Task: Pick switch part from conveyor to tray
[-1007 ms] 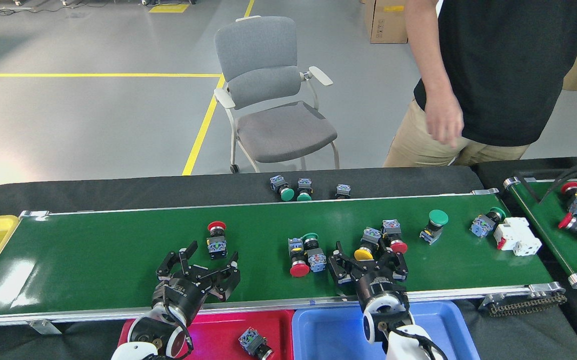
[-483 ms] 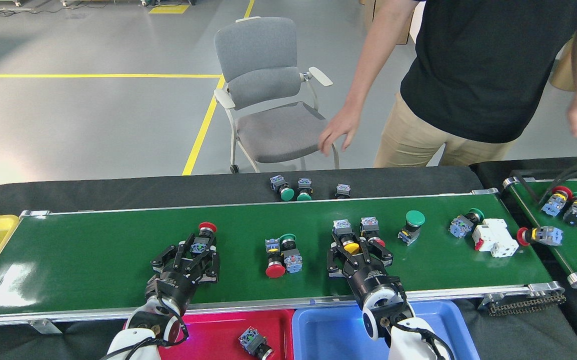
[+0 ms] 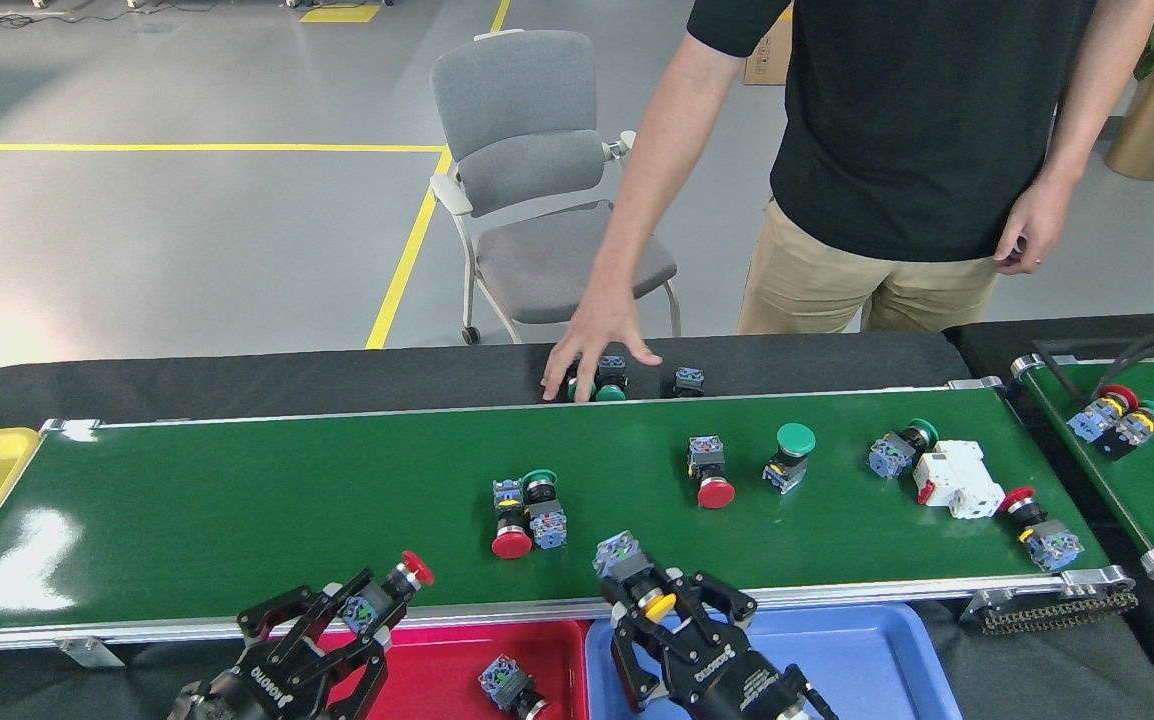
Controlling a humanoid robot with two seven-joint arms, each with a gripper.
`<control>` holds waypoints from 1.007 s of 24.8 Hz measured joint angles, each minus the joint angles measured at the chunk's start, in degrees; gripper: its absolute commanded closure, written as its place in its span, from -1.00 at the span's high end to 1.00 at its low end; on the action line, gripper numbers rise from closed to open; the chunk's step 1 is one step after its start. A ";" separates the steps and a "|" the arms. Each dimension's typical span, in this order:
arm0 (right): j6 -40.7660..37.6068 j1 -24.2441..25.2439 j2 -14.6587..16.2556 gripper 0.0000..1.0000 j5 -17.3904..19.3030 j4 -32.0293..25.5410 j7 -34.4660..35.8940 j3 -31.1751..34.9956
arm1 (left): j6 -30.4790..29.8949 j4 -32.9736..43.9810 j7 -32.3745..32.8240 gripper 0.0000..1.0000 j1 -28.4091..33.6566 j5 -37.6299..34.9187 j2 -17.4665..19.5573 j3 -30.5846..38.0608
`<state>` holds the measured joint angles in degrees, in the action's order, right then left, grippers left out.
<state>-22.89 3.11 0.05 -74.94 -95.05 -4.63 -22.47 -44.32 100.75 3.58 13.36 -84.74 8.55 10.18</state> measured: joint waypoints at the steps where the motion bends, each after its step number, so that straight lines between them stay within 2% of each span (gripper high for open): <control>1: -1.05 0.01 0.00 0.45 -0.02 -0.01 -0.18 -1.47 | -0.22 0.02 0.12 1.00 0.72 0.72 0.00 0.03; 2: -1.91 0.02 0.00 1.00 -0.03 -0.01 -0.56 -3.03 | -0.32 0.02 0.18 1.00 1.12 1.36 0.00 0.10; 5: -3.29 0.02 -0.02 1.00 0.01 0.30 -1.77 -5.95 | -0.45 0.08 0.28 1.00 1.40 1.86 -0.45 0.80; 9: -3.70 -0.31 -0.06 1.00 0.41 0.73 -2.58 -5.48 | -0.82 -0.01 0.46 1.00 1.62 1.86 -3.12 6.58; 13: -2.04 -1.08 -1.72 0.97 0.45 0.89 -2.68 3.38 | 5.17 -2.06 0.96 1.00 2.24 2.06 -5.18 12.40; 15: 2.57 -2.24 -4.55 0.97 0.40 0.92 -2.68 8.10 | 6.65 -2.08 2.34 1.00 2.88 2.32 -5.34 14.17; 17: 9.77 -3.44 -5.67 0.97 0.24 0.96 -2.85 9.98 | 7.50 -1.74 5.18 1.00 2.97 3.11 -6.31 15.26; 19: 18.47 -3.89 -5.18 0.98 0.03 0.99 -2.43 10.51 | 8.12 -0.75 7.98 1.00 2.62 4.54 -7.45 15.45; 21: 23.97 -2.88 -2.37 0.99 0.00 0.99 -0.28 10.55 | 8.60 0.08 9.22 1.00 2.47 5.18 -7.85 15.34; 23: 26.85 0.77 0.55 0.99 0.24 1.00 3.02 10.85 | 9.50 0.13 10.12 1.00 1.57 5.25 -7.98 14.91; 25: 27.77 5.46 1.06 0.99 0.29 0.25 6.16 10.86 | 10.31 0.17 10.38 1.00 -0.46 5.24 -8.18 13.95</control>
<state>4.88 8.57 1.10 -74.65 -94.80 1.53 -11.61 -34.00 100.92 13.96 12.89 -79.49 0.38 24.13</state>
